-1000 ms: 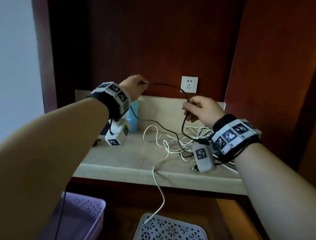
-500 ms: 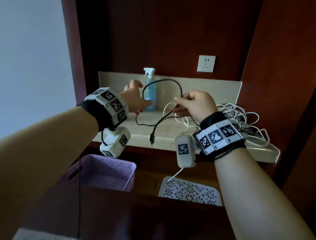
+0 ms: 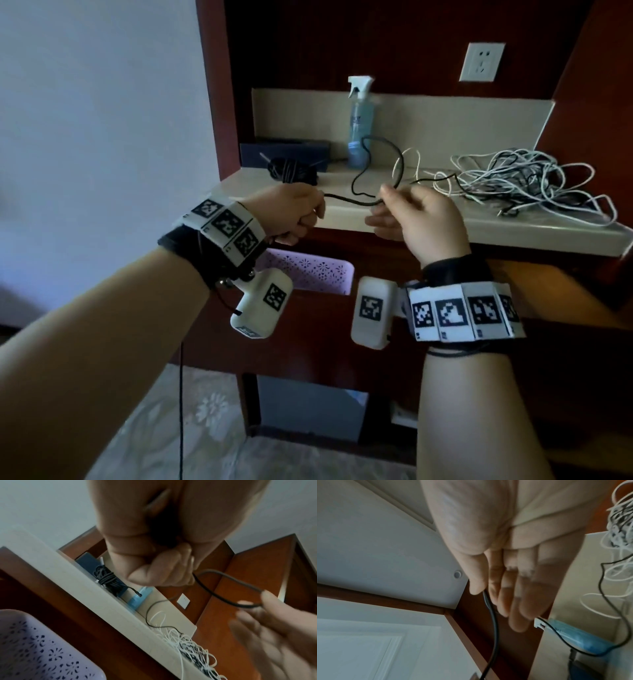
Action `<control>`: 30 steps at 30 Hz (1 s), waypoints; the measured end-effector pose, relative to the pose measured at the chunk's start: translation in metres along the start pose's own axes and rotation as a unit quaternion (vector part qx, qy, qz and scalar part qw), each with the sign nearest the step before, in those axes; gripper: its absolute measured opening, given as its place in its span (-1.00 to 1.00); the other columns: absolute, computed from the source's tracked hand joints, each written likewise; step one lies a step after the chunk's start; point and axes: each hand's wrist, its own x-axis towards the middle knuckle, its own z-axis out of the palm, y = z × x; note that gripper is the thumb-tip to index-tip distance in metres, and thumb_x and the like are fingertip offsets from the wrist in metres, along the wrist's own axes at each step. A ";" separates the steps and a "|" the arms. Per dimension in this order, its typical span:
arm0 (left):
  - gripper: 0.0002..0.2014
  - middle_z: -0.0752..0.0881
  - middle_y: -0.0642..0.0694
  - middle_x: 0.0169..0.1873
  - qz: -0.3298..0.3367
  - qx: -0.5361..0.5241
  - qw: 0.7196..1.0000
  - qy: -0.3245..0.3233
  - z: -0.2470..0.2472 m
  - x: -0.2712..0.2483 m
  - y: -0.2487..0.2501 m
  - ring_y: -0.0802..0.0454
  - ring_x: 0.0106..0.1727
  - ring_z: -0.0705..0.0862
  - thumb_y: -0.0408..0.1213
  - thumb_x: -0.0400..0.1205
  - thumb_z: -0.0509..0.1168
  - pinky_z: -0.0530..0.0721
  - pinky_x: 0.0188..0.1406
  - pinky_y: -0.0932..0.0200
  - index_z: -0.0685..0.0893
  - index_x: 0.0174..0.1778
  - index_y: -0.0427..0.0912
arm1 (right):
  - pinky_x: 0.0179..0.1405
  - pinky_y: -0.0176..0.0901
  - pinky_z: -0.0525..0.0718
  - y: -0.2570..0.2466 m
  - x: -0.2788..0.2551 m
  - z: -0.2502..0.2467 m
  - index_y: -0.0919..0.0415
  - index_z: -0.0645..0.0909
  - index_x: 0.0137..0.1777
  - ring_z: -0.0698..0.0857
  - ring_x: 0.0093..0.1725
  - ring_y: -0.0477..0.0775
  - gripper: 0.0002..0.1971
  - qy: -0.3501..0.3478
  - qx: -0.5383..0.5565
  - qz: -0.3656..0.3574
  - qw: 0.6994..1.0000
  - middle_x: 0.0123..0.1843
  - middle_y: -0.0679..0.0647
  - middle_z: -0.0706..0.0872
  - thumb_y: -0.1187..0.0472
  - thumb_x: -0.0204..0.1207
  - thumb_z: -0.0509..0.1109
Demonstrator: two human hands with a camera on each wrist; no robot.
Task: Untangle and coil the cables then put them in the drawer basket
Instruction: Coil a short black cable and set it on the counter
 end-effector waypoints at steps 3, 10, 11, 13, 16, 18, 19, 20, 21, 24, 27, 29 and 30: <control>-0.69 0.35 -0.04 -0.53 0.051 0.021 0.997 0.061 -0.010 -0.006 -0.010 0.18 -0.68 0.30 -0.35 0.76 0.00 0.24 -0.71 0.36 0.45 -0.31 -0.18 | -0.26 -0.14 0.74 0.002 -0.014 -0.010 0.07 0.49 0.10 0.77 -0.22 -0.04 -0.84 0.057 -0.095 -0.041 0.993 -0.07 0.01 0.69 0.06 0.59 0.30; -0.69 0.57 0.09 -0.35 0.159 -0.061 0.953 0.249 -0.010 -0.017 -0.012 0.15 -0.33 0.54 -0.22 0.75 0.07 0.46 -0.35 0.26 0.60 -0.27 0.02 | 0.25 -0.15 0.35 -0.003 -0.003 -0.017 0.09 0.61 0.28 0.50 0.29 0.16 -0.67 0.020 -0.410 -0.237 0.880 0.27 0.12 0.51 0.13 0.51 0.39; -0.70 0.61 0.12 -0.30 0.169 -0.086 0.947 0.258 -0.007 -0.020 -0.010 0.15 -0.25 0.58 -0.21 0.75 0.09 0.52 -0.26 0.25 0.61 -0.27 0.03 | 0.30 -0.09 0.29 0.000 -0.002 -0.016 0.05 0.64 0.26 0.41 0.38 0.21 -0.69 0.013 -0.451 -0.226 0.863 0.34 0.11 0.49 0.11 0.51 0.39; -0.73 0.67 0.11 -0.22 0.181 -0.141 0.939 0.256 0.001 -0.025 -0.006 0.14 -0.09 0.64 -0.21 0.74 0.12 0.61 -0.05 0.20 0.63 -0.23 0.02 | 0.37 -0.04 0.15 0.002 -0.003 -0.015 -0.07 0.63 0.25 0.21 0.51 0.15 -0.71 -0.021 -0.513 -0.184 0.838 0.47 0.01 0.37 0.04 0.54 0.35; -0.72 0.74 0.01 -0.03 0.189 -0.265 0.923 0.208 0.018 -0.027 -0.003 0.01 0.12 0.71 -0.24 0.76 0.09 0.61 0.27 0.05 0.57 -0.26 -0.08 | 0.42 -0.05 0.00 0.004 -0.001 -0.019 -0.12 0.65 0.15 0.07 0.57 0.06 -0.77 -0.076 -0.529 -0.188 0.824 0.54 -0.07 0.27 -0.02 0.52 0.35; -0.70 0.76 -0.12 0.08 0.198 -0.336 0.905 0.168 0.026 -0.026 -0.005 -0.08 0.19 0.72 -0.21 0.78 0.01 0.60 0.30 -0.02 0.45 -0.28 -0.11 | 0.49 0.01 -0.09 0.006 0.002 -0.023 -0.09 0.64 0.11 0.04 0.60 0.02 -0.79 -0.106 -0.533 -0.185 0.819 0.55 -0.11 0.30 -0.06 0.51 0.35; -0.70 0.77 -0.17 0.08 0.206 -0.373 0.892 0.151 0.027 -0.025 -0.007 -0.11 0.19 0.73 -0.18 0.79 -0.03 0.61 0.27 -0.04 0.40 -0.26 -0.10 | 0.51 0.04 -0.14 0.008 0.005 -0.027 -0.09 0.62 0.10 0.05 0.61 0.00 -0.79 -0.120 -0.540 -0.170 0.816 0.52 -0.14 0.35 -0.08 0.53 0.32; -0.70 0.79 -0.19 0.04 0.214 -0.415 0.873 0.140 0.027 -0.024 -0.010 -0.13 0.17 0.74 -0.15 0.79 -0.07 0.63 0.23 -0.07 0.38 -0.24 -0.10 | 0.52 0.07 -0.19 0.011 0.008 -0.033 -0.08 0.60 0.07 0.10 0.60 -0.02 -0.80 -0.129 -0.547 -0.156 0.812 0.44 -0.18 0.44 -0.10 0.54 0.28; -0.70 0.80 -0.18 -0.04 0.218 -0.459 0.851 0.135 0.025 -0.023 -0.013 -0.14 0.13 0.75 -0.12 0.79 -0.08 0.66 0.18 -0.09 0.37 -0.22 -0.09 | 0.53 0.08 -0.23 0.012 0.010 -0.040 -0.09 0.60 0.01 0.21 0.56 -0.02 -0.81 -0.134 -0.551 -0.151 0.810 0.31 -0.20 0.53 -0.11 0.56 0.24; -0.66 0.75 -0.11 -0.27 0.199 -0.536 0.805 0.158 0.019 -0.020 -0.022 -0.10 -0.07 0.78 -0.05 0.77 -0.05 0.71 0.08 -0.14 0.41 -0.26 -0.10 | 0.50 -0.09 -0.15 0.013 0.014 -0.059 0.00 0.63 -0.15 0.55 0.20 -0.01 -0.68 -0.158 -0.511 -0.172 0.827 -0.03 -0.12 0.69 -0.16 0.55 0.16; -0.67 0.64 -0.13 -0.32 0.152 -0.499 0.826 0.212 0.028 -0.013 -0.017 -0.06 -0.30 0.74 -0.05 0.77 -0.01 0.75 -0.11 -0.11 0.45 -0.22 -0.13 | 0.19 -0.19 0.40 0.010 0.013 -0.066 0.11 0.67 -0.02 0.61 0.01 0.00 -0.62 -0.189 -0.354 -0.196 0.895 -0.06 0.00 0.71 -0.14 0.52 0.16; -0.69 0.61 -0.15 -0.28 0.128 -0.429 0.865 0.228 0.041 -0.009 -0.011 -0.06 -0.34 0.70 -0.06 0.77 -0.01 0.74 -0.14 -0.11 0.45 -0.17 -0.14 | 0.04 -0.23 0.49 0.009 0.013 -0.063 0.10 0.67 -0.02 0.62 -0.03 -0.07 -0.80 -0.193 -0.303 -0.223 0.906 -0.06 -0.02 0.71 0.04 0.58 0.26; -0.71 0.61 -0.15 -0.26 0.122 -0.397 0.882 0.222 0.048 -0.007 -0.009 -0.07 -0.33 0.69 -0.07 0.77 0.00 0.74 -0.14 -0.11 0.46 -0.14 -0.15 | 0.03 -0.20 0.51 0.010 0.015 -0.060 0.11 0.68 -0.05 0.62 -0.04 -0.07 -0.85 -0.196 -0.307 -0.241 0.900 -0.08 -0.01 0.72 0.10 0.57 0.31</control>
